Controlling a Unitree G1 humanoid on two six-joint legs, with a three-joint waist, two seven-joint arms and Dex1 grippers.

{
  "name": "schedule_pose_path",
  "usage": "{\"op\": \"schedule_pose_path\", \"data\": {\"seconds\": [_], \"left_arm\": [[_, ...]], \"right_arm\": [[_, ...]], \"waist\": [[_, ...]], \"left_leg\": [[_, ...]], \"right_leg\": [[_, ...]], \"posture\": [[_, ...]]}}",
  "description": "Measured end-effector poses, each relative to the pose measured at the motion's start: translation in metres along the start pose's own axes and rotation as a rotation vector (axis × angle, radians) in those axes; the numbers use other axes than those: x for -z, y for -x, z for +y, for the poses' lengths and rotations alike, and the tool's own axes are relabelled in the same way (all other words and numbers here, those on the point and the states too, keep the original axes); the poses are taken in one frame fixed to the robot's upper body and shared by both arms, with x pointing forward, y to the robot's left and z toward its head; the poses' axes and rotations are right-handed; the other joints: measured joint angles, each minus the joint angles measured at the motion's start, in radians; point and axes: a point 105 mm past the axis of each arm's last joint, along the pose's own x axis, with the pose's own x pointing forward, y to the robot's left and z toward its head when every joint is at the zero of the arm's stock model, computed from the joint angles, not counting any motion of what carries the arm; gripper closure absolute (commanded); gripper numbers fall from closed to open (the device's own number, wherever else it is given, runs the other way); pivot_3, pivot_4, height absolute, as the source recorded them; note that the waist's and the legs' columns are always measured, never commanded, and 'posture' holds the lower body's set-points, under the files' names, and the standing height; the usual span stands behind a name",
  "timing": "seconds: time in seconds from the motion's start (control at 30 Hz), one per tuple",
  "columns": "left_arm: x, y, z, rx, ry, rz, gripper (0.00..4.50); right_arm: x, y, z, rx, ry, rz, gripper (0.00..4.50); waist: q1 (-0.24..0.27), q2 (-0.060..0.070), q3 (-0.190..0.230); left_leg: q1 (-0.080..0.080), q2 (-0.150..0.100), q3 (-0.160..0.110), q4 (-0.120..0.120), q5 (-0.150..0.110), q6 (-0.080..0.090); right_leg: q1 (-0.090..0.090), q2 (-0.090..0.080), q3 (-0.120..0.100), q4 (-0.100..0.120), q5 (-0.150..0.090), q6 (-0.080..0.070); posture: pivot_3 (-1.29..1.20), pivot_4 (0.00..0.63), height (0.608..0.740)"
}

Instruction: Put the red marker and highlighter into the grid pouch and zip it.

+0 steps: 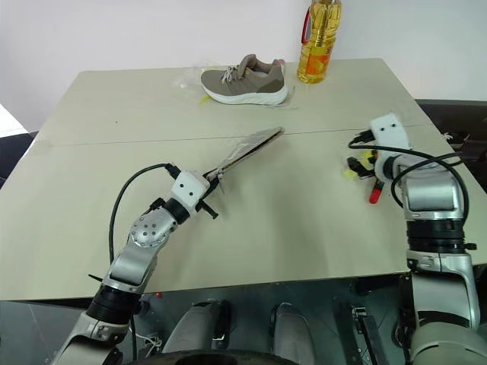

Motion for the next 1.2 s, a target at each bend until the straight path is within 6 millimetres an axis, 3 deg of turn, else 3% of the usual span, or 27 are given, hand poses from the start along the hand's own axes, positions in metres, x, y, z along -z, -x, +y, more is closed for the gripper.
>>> {"op": "schedule_pose_path", "data": {"seconds": [0.1,0.27,0.4,0.53,0.57,0.67,0.7,0.83,0.93,1.1,1.2], "left_arm": [[-0.003,-0.002,-0.007,0.03,0.017,-0.016,4.5],[-0.007,-0.007,-0.009,0.049,0.016,-0.03,4.5],[-0.008,-0.009,-0.009,0.052,0.015,-0.037,4.5],[-0.006,-0.008,-0.009,0.052,0.018,-0.031,4.5],[-0.006,-0.008,-0.009,0.051,0.019,-0.031,4.5],[-0.005,-0.007,-0.007,0.042,0.028,-0.031,4.5],[-0.005,-0.007,-0.006,0.038,0.035,-0.032,4.5],[-0.006,-0.005,0.0,0.014,0.07,-0.044,4.5],[-0.008,-0.004,0.001,0.013,0.067,-0.051,4.5],[-0.007,0.0,0.002,0.028,0.086,-0.05,4.5],[-0.011,0.001,0.0,0.04,0.09,-0.065,4.5]], "right_arm": [[0.02,0.002,-0.008,0.022,-0.113,0.062,0.09],[0.057,-0.001,-0.002,0.012,-0.221,0.169,0.09],[0.061,-0.002,0.003,-0.004,-0.245,0.163,1.83],[0.06,-0.002,0.003,-0.003,-0.263,0.155,3.97],[0.06,-0.002,0.003,0.0,-0.262,0.153,4.17],[0.057,0.001,-0.003,0.028,-0.153,0.14,4.17],[0.051,0.005,-0.008,0.046,-0.03,0.119,4.17],[-0.003,0.024,-0.005,0.02,0.375,-0.092,4.17],[-0.019,0.031,0.011,-0.05,0.562,-0.164,4.17],[-0.048,0.05,0.067,-0.268,0.773,-0.371,4.17],[-0.061,0.059,0.084,-0.32,0.842,-0.453,4.17]], "waist": [[-0.001,0.0,0.0],[-0.003,0.0,0.0],[-0.003,0.001,0.0],[-0.001,0.001,0.0],[-0.001,0.001,0.0],[0.0,0.001,0.0],[-0.001,0.002,0.0],[-0.007,0.002,0.0],[-0.003,0.001,0.0],[-0.004,0.001,0.0],[0.001,0.001,0.001]], "left_leg": [[0.0,0.0,0.0,0.0,0.0,0.0],[0.0,0.0,0.0,0.0,0.0,0.0],[0.001,0.001,0.0,0.001,0.0,0.001],[0.001,0.001,0.0,0.002,0.0,0.001],[0.001,0.0,0.0,0.002,0.0,0.001],[0.001,0.0,0.0,0.002,0.0,0.001],[0.0,0.0,0.0,0.002,0.0,0.001],[0.002,0.001,0.001,0.001,-0.001,0.002],[0.002,0.004,0.0,0.002,-0.001,0.002],[0.002,0.004,0.001,0.002,-0.001,0.002],[0.002,0.005,0.0,0.002,-0.001,0.002]], "right_leg": [[0.0,0.0,0.0,0.0,0.0,0.0],[0.0,0.003,0.0,0.001,0.0,0.0],[0.001,0.005,0.0,0.001,0.0,0.001],[0.002,0.005,0.0,0.001,0.0,0.001],[0.002,0.005,0.001,0.001,0.0,0.001],[0.001,0.005,0.001,0.001,0.0,0.002],[0.001,0.005,0.001,0.001,0.0,0.003],[0.001,0.007,0.001,0.002,-0.002,0.006],[0.001,0.01,0.001,0.002,-0.002,0.006],[0.001,0.01,0.002,0.002,-0.002,0.005],[0.002,0.01,0.002,0.001,-0.002,0.005]], "posture": [[0.0,0.15,0.731],[0.0,0.15,0.731],[0.0,0.15,0.731],[0.0,0.15,0.731],[0.0,0.15,0.731],[0.0,0.15,0.731],[0.0,0.15,0.731],[0.0,0.15,0.731],[0.0,0.15,0.731],[0.0,0.15,0.731],[0.0,0.15,0.731]]}}
